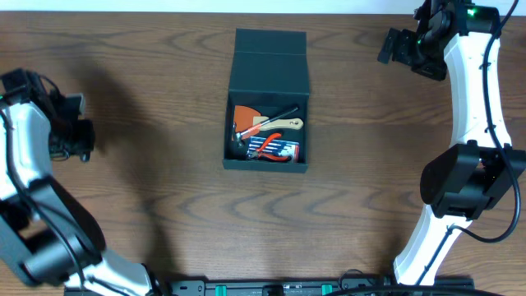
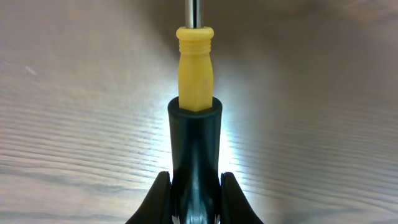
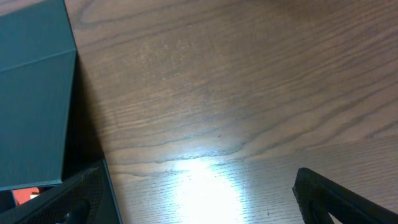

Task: Pack container
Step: 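Carry the screwdriver over the box and lower it inside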

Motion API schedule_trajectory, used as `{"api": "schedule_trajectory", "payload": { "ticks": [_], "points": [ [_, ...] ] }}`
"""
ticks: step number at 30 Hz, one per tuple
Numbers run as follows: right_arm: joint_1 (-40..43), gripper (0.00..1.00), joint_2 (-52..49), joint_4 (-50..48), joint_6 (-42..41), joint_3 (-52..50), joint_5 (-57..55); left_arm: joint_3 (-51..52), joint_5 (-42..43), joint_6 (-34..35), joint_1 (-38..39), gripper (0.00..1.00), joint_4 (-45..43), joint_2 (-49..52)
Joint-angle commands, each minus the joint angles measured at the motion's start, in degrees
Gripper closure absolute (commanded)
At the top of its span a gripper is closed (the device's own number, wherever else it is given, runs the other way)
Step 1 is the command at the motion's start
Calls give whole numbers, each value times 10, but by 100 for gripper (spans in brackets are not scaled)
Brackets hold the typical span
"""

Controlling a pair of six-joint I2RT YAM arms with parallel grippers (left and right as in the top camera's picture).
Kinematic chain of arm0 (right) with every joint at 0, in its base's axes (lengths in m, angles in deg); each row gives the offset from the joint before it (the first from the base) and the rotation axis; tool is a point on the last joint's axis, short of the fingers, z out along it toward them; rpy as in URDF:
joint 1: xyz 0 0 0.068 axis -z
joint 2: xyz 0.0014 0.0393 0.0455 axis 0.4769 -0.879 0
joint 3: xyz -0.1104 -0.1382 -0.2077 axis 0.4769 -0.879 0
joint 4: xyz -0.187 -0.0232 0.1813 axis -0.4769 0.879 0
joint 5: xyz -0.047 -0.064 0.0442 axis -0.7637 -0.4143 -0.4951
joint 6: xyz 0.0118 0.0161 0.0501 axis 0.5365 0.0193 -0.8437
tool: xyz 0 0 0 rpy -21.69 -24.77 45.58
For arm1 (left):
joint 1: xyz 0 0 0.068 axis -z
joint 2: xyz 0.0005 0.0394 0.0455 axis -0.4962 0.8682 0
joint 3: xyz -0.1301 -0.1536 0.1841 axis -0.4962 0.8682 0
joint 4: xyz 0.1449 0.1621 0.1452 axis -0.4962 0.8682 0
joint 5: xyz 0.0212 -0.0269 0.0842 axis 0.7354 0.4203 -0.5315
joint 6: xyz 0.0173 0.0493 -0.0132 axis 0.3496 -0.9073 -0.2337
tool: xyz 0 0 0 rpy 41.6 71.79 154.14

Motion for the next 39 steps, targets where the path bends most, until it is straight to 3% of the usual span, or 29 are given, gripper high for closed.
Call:
{"api": "schedule_trajectory", "payload": {
  "ticks": [1,5,9,16,24,34,39],
  "points": [
    [-4,1,-4,2,4,-2,-5,-19,36,1,56,94,0,-83],
    [-4,1,-4,2,4,-2,-5,-22,97,-45,161,94,-38,-169],
    [-4,1,-4,1,4,-2,-5,-22,111,-150,302,94,-85,-210],
    [-4,1,-4,0,4,-2,-5,-21,106,-340,477,95,-108,-146],
    [-4,1,-4,4,4,-2,-4,-21,99,-375,520,93,-177,-5],
    [-4,1,-4,6,4,-2,-1,-21,87,-374,522,69,-217,93],
    [-4,1,-4,7,4,-2,-1,-22,76,-355,522,66,-221,97]
  ]
}}
